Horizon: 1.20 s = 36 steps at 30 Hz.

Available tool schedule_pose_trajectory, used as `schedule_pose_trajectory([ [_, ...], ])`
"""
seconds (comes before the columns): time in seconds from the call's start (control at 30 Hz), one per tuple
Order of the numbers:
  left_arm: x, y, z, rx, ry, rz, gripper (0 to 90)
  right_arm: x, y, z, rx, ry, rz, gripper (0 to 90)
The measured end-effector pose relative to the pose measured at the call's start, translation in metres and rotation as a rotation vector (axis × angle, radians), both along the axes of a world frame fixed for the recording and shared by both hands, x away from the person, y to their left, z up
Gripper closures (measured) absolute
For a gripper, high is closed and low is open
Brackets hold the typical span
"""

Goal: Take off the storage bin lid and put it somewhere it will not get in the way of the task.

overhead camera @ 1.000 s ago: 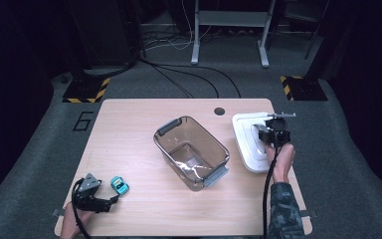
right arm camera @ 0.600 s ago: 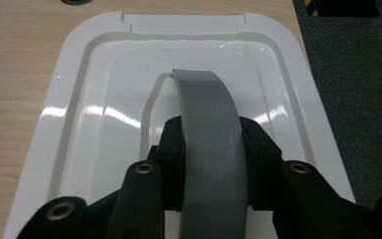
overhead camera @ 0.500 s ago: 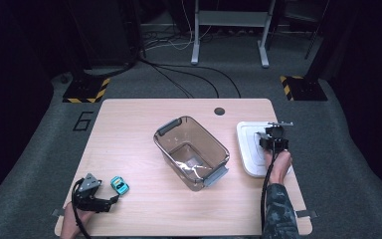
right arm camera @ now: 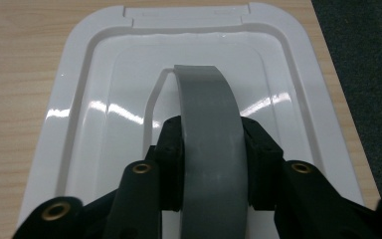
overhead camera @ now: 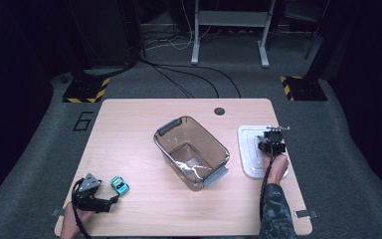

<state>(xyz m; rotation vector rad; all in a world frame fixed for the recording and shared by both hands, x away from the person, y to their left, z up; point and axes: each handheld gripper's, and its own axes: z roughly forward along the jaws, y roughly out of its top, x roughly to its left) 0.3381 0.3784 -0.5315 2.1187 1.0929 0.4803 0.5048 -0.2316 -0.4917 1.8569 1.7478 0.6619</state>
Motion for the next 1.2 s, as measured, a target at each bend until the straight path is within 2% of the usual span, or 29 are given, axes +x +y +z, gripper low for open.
schedule_pose_trajectory([
  [0.03,0.000,0.000,0.000,0.000,0.000,0.000,3.3,0.000,0.001,0.000,-0.004,0.008,-0.001,54.5],
  [0.07,0.000,0.000,0.000,0.001,0.000,0.000,3.4,-0.001,0.000,0.001,-0.010,0.008,0.004,50.9],
  [0.13,0.000,0.000,0.000,0.000,0.000,0.000,3.3,-0.006,-0.001,0.004,-0.002,-0.018,0.015,37.9],
  [0.23,0.000,0.000,0.000,-0.002,0.001,0.002,3.4,-0.014,-0.002,0.011,0.009,-0.034,0.043,23.4],
  [0.33,0.000,0.000,0.000,-0.001,0.000,0.003,3.4,-0.026,-0.003,0.017,0.005,-0.049,0.086,14.2],
  [0.43,0.000,0.000,0.000,-0.001,0.002,0.004,3.4,-0.039,-0.005,0.022,0.029,-0.064,0.122,6.4],
  [0.6,0.000,0.000,0.000,-0.001,0.000,0.003,3.4,-0.059,-0.003,0.026,0.049,-0.094,0.181,0.5],
  [0.83,0.000,0.000,0.000,-0.001,0.002,0.003,3.3,-0.090,0.011,0.029,0.079,-0.138,0.253,0.0],
  [1.07,0.000,0.000,0.000,-0.001,0.002,0.003,3.3,-0.120,0.026,0.024,0.083,-0.151,0.302,0.0],
  [1.2,0.000,0.000,0.000,-0.001,0.000,0.002,3.4,-0.138,0.030,0.016,0.088,-0.154,0.312,0.0],
])
